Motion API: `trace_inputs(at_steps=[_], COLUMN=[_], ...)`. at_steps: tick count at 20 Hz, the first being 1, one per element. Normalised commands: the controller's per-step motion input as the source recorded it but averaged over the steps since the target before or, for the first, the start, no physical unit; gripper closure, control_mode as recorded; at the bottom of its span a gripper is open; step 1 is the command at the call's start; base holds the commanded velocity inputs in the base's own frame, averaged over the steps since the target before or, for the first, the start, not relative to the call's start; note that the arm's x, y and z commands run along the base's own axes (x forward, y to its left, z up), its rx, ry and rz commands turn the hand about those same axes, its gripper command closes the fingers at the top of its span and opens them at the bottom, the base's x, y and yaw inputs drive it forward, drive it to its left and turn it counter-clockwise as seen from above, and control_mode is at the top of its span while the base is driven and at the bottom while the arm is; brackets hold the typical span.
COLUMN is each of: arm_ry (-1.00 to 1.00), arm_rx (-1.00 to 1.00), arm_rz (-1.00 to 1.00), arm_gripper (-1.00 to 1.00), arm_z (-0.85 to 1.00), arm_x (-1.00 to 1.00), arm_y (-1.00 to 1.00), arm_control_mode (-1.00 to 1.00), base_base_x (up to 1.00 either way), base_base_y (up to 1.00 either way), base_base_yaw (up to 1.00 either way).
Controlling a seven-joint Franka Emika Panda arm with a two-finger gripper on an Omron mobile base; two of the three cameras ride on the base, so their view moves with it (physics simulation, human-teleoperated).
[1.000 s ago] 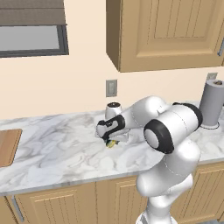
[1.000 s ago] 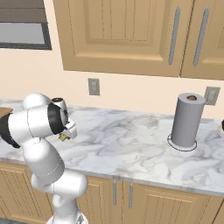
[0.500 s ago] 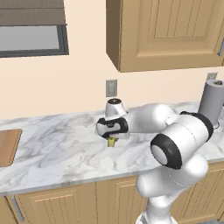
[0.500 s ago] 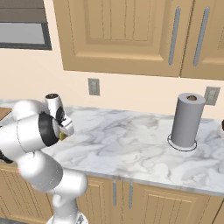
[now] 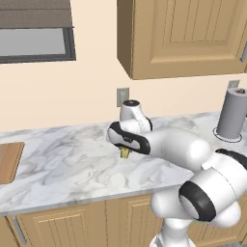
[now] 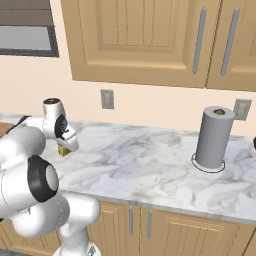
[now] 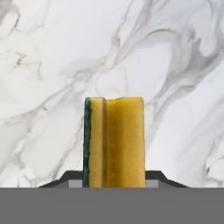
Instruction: Pick up the sponge from the counter and clean the cutting board by briefly scrubbing or pressing down on the cutting board. Once finished, release the sponge.
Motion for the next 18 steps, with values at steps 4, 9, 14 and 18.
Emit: trace_inputs(at_steps=[4,9,14,18], arm_ry=[0.00,0.09,0.06,0.00], arm_rx=[0.04,0.00,0.00,0.00], arm_rz=[-0.07,-0.03,0.00,0.00], arm_gripper=[1.00,1.00,1.00,1.00], arm_z=[0.49,0.00,-0.02,0.00], arm_x=[-0.33,-0.16,-0.14,-0.18], arm_y=[0.00,0.02,0.05,0.11], arm_control_mode=[-1.00,-1.00,-1.00,-1.00], base_base_x=[0.00,0.00,0.00,0.00], base_base_y=[0.00,0.00,0.00,0.00], base_base_yaw=[0.00,0.00,0.00,0.00])
